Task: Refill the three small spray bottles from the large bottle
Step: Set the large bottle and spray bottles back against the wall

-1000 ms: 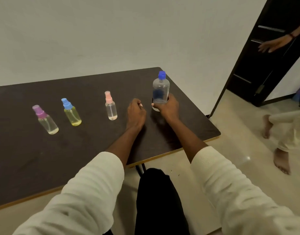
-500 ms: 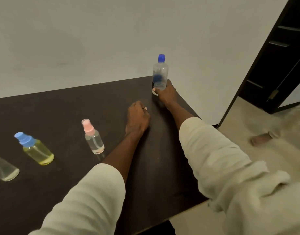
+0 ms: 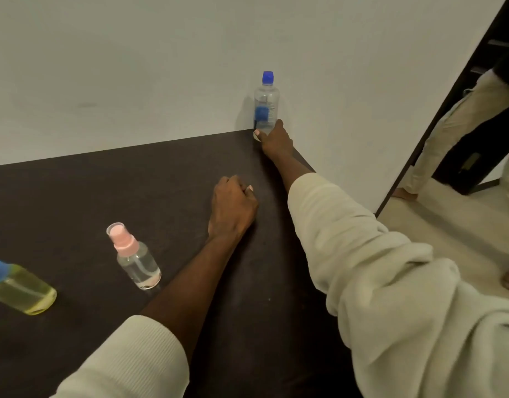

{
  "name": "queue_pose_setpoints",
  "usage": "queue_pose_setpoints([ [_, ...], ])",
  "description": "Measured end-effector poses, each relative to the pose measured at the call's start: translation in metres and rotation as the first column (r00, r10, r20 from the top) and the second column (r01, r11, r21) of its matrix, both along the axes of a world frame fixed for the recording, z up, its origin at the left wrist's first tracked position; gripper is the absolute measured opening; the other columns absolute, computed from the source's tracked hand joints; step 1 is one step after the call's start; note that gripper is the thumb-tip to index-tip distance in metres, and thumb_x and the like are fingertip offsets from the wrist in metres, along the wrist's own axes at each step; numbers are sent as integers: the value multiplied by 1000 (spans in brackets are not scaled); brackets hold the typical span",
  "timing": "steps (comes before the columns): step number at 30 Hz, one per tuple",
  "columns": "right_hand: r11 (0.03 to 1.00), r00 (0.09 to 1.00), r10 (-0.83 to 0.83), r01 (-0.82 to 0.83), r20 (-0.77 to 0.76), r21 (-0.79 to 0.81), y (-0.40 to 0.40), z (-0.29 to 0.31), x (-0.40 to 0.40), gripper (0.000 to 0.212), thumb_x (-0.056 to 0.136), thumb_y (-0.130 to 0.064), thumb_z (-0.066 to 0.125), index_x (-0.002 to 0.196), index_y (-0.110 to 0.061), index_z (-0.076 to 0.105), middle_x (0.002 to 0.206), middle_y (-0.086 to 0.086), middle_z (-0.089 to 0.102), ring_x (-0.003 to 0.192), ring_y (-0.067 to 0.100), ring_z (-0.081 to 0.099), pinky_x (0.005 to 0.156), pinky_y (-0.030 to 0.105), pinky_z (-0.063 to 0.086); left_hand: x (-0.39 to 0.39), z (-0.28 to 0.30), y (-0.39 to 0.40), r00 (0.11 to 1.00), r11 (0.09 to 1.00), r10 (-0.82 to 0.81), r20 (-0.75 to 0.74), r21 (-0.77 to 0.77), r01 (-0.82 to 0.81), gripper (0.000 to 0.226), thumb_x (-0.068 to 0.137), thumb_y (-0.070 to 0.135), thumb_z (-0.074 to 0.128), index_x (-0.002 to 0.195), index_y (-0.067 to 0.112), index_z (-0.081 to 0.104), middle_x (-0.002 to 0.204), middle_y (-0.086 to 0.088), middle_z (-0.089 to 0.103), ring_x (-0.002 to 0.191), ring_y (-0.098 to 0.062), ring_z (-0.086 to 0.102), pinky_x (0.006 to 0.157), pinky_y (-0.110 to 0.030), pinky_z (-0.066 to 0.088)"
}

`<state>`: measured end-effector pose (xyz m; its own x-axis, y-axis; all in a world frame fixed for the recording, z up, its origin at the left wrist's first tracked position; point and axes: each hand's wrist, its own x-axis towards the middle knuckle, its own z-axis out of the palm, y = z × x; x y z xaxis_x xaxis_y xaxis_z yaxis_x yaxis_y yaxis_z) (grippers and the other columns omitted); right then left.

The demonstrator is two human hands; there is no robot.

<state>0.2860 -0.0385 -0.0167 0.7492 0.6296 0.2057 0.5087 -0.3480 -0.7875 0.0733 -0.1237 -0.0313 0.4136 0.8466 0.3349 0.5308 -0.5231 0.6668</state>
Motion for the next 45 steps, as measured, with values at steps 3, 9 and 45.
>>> queue_pose_setpoints([
  [3,1000,1000,3,-3,-4,-8,-5,-2,-4,62,78,-53,67,123,-17,44,121,7,61,106,27,62,91,44,52,-1,3,-1,1000,1000,2,4,-6,-2,23,101,19,56,79,18,49,91,-1,50,81,-13,47,74,-26,35],
  [9,1000,1000,18,-18,-11,16,-60,1,-45,80,86,-40,69,145,-3,32,147,16,40,137,29,38,110,36,34,-5,15,-10,999,998,-12,32,-63,14,10,99,12,53,93,9,60,98,-7,59,91,-20,56,81,-33,49],
  [45,910,895,401,-365,-193,197,-195,0,-355,26,78,-18,78,103,-17,70,92,-2,72,86,15,68,79,35,56,-283,21,-72,720,880,469,511,-337,-335,24,94,14,68,115,22,60,111,-1,68,103,-20,64,96,-42,53],
])
